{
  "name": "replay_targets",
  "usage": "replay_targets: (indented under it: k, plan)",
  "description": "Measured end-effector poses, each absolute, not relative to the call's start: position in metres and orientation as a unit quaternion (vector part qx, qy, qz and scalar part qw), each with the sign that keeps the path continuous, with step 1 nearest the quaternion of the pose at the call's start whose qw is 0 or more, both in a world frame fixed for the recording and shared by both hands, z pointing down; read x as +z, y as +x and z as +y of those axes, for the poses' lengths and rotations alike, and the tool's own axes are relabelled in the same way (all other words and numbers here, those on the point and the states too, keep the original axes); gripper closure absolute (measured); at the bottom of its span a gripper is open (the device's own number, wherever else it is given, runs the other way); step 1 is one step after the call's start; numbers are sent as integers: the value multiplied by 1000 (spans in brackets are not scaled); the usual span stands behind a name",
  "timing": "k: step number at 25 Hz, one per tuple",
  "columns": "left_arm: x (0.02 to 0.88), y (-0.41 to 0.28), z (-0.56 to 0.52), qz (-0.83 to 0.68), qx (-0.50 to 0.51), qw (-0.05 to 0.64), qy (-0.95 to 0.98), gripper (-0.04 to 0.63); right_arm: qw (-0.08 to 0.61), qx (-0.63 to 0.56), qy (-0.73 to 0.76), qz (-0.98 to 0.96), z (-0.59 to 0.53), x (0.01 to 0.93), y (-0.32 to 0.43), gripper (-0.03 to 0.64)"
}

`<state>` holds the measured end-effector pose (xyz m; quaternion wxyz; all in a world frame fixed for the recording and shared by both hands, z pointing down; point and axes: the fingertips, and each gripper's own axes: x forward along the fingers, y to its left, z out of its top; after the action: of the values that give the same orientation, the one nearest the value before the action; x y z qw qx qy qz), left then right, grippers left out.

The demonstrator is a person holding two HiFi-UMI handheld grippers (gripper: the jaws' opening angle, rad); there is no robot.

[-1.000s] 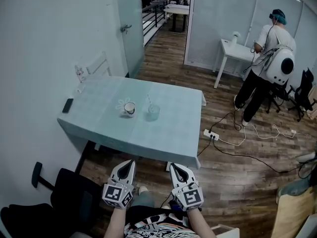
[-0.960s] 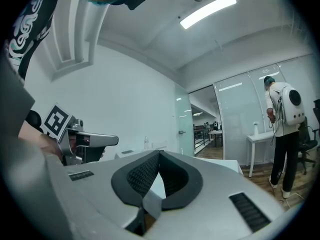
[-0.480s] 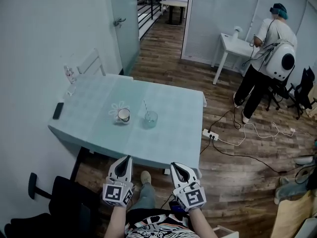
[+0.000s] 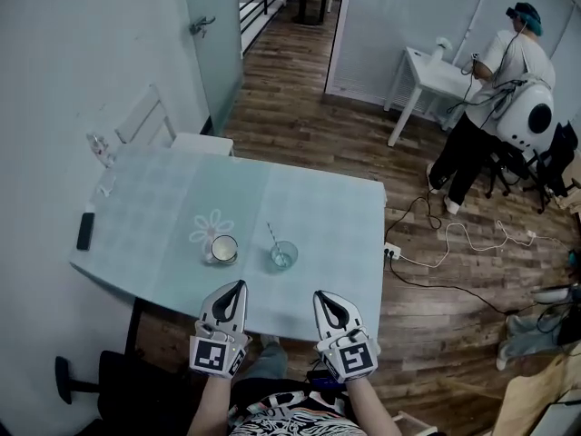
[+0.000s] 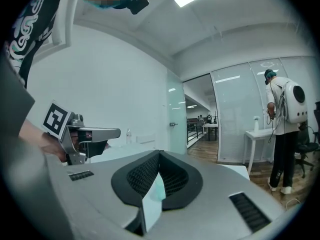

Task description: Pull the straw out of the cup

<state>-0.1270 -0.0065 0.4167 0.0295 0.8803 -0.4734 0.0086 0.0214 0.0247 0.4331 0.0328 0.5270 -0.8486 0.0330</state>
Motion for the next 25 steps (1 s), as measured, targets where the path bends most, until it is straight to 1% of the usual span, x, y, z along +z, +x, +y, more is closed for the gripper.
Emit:
replay_targets:
  k: [5, 10, 17, 25]
  plan:
    - [426, -135, -54, -473, 15, 28, 881, 568, 41, 44, 549, -833, -16, 442, 27, 591]
    - [436, -138, -77, -476, 23, 46, 878, 568, 55, 60, 559, -825, -27, 456, 34, 591]
    - [453, -129, -91, -485, 41, 66, 871, 568, 68, 56, 548, -832, -37, 465, 34, 591]
    - [443, -110, -89, -496, 48, 51, 866, 568, 73, 57, 499, -861, -37, 458, 25, 591]
